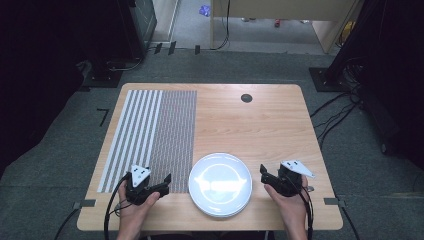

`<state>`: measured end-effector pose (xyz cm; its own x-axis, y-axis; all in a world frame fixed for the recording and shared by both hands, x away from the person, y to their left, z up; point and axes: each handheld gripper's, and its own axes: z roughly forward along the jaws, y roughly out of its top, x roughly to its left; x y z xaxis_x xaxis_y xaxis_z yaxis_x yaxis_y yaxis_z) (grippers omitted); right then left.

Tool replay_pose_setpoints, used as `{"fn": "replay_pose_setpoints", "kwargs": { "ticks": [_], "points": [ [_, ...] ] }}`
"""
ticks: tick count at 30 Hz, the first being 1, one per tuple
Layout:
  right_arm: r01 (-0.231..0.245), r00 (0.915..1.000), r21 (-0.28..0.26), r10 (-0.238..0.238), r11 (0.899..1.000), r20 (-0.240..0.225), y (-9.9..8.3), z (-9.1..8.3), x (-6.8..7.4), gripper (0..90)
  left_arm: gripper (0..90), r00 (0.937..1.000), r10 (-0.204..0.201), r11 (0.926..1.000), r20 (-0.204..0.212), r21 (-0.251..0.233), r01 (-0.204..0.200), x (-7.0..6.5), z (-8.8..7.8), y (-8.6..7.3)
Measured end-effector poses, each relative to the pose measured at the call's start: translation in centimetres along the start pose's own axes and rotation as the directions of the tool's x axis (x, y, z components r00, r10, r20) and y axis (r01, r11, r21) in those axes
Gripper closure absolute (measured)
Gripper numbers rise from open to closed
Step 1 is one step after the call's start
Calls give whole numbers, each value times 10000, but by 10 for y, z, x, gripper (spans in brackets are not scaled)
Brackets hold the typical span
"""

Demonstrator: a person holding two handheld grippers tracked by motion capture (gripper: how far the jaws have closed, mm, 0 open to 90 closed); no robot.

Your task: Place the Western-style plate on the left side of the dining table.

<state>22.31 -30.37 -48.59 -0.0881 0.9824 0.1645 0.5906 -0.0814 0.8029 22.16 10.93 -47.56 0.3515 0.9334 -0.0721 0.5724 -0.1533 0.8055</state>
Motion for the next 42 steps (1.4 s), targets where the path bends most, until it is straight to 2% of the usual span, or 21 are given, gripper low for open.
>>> {"fn": "replay_pose_setpoints", "kwargs": {
  "ticks": [5,8,12,14,17,20,24,29,34,42],
  "points": [
    [248,9978,3,-248,9997,-612,-1,0,9,398,198,9994,95,10000,343,18,-96,-4,0,-1],
    [441,9968,-113,-447,9990,-670,-3,-1,15,455,212,9990,93,10000,443,17,-94,-8,1,-1],
    [287,9951,-239,-308,9993,-942,-5,0,20,475,227,9972,-148,9999,739,43,145,-10,1,-1],
    [287,9935,-103,-297,9995,-1097,-6,2,21,488,236,9968,-143,9999,784,72,138,-11,1,-2],
    [64,9916,280,-28,9996,-1290,-7,4,21,499,256,9959,-178,9998,888,93,170,-11,2,-2],
    [102,9922,303,-64,9995,-1249,-9,4,22,534,271,9954,-119,9999,946,114,109,-14,2,-3],
    [-210,9911,369,257,9991,-1303,-10,4,23,567,320,9942,-42,9999,1070,129,29,-17,3,-4],
    [-434,9859,498,509,9978,-1596,-12,5,25,623,378,9891,-68,9998,1474,211,37,-20,4,-6],
    [-548,9824,423,615,9976,-1764,-13,4,29,649,431,9809,-237,9993,1931,337,175,-23,5,-8],
    [-655,9791,346,709,9973,-1906,-18,6,30,696,510,9678,-202,9990,2509,440,94,-29,6,-10]
  ]
}}
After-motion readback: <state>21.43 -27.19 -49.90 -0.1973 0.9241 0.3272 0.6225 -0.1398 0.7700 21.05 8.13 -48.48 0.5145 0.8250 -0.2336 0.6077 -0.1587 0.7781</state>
